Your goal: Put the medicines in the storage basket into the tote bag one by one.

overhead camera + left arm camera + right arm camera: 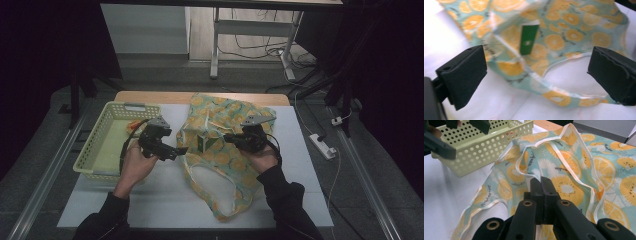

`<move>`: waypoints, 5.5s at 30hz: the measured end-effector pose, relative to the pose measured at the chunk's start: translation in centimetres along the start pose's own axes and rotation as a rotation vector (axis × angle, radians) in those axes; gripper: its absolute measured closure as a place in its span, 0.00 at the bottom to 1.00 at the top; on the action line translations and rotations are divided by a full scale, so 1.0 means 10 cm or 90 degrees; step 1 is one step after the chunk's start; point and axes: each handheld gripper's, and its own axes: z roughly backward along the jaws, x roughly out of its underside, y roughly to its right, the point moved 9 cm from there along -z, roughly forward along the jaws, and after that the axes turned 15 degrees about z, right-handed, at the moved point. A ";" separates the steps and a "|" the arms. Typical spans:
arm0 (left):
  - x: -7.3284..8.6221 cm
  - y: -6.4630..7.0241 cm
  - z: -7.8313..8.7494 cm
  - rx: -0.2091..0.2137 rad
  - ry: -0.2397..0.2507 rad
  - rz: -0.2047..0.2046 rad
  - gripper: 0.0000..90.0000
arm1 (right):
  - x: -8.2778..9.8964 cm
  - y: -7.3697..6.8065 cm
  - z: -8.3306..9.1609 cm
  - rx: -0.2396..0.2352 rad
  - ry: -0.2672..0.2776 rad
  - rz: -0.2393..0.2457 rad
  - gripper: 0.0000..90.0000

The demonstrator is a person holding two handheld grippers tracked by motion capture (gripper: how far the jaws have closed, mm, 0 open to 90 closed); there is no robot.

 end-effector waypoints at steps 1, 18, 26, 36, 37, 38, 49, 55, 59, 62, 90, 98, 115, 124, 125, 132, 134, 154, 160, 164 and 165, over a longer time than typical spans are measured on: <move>0.00 -0.03 0.02 0.000 0.003 0.005 0.02 | 0.00 0.00 0.00 0.000 0.000 0.000 0.99; 0.01 -0.67 0.24 -0.060 0.009 0.066 0.00 | 0.00 -0.01 -0.01 -0.001 -0.005 0.003 0.99; -0.01 -1.13 0.29 -0.139 0.001 0.078 0.00 | 0.01 -0.01 -0.02 -0.002 -0.006 0.003 0.99; 0.01 -1.73 0.22 -0.209 -0.025 0.142 0.00 | 0.02 0.00 -0.03 -0.002 -0.007 0.000 0.99; 0.01 -1.77 0.21 -0.212 -0.024 0.146 0.00 | 0.02 0.00 -0.03 -0.002 -0.008 0.000 0.99; 0.01 -1.81 0.20 -0.213 -0.024 0.150 0.00 | 0.02 -0.01 -0.03 -0.003 -0.008 0.000 0.99; 0.11 -2.10 -0.02 -0.232 -0.086 0.175 0.00 | 0.03 0.00 -0.04 -0.004 -0.010 0.000 0.99; 0.18 -2.19 -0.14 -0.267 -0.127 0.169 0.00 | 0.03 0.00 -0.04 -0.004 -0.009 0.000 0.99; 0.26 -2.24 -0.21 -0.281 -0.160 0.182 0.00 | 0.03 0.00 -0.04 -0.005 -0.009 0.000 0.99; 0.29 -2.26 -0.23 -0.277 -0.173 0.197 0.02 | 0.03 0.00 -0.04 -0.004 -0.009 0.001 0.99; 0.08 -1.86 0.18 -0.242 -0.089 0.201 0.23 | 0.01 -0.01 -0.03 -0.002 -0.003 0.001 0.99; 0.06 -1.62 0.22 -0.206 -0.061 0.163 0.23 | 0.02 -0.01 -0.03 -0.003 -0.003 0.000 0.99; 0.03 -0.91 0.39 -0.139 -0.006 0.082 0.23 | 0.01 -0.01 -0.03 -0.002 -0.001 -0.001 0.99; 0.06 -0.40 0.34 -0.090 -0.004 0.016 0.23 | 0.01 -0.02 -0.03 -0.002 -0.001 0.000 0.99; 0.07 -0.34 0.32 -0.081 -0.006 0.010 0.23 | 0.01 -0.02 -0.03 -0.002 -0.002 0.001 0.99; 0.13 0.05 0.12 -0.035 -0.030 -0.032 0.23 | 0.01 -0.02 -0.02 -0.002 -0.001 0.000 0.99; 0.15 0.16 0.04 -0.024 -0.037 -0.043 0.23 | 0.00 -0.02 -0.02 -0.003 0.000 0.001 0.99; 0.19 0.62 -0.79 0.015 -0.091 -0.096 0.23 | 0.02 -0.03 -0.05 -0.006 -0.004 0.004 0.99; 0.11 0.66 -1.00 0.020 -0.090 -0.096 0.23 | 0.02 -0.04 -0.05 -0.008 -0.006 0.005 0.99; 0.04 0.67 -1.10 0.021 -0.081 -0.094 0.23 | 0.03 -0.04 -0.06 -0.008 -0.008 0.004 0.99; 0.02 0.67 -1.12 0.021 -0.078 -0.094 0.23 | 0.03 -0.04 -0.06 -0.009 -0.008 0.004 0.99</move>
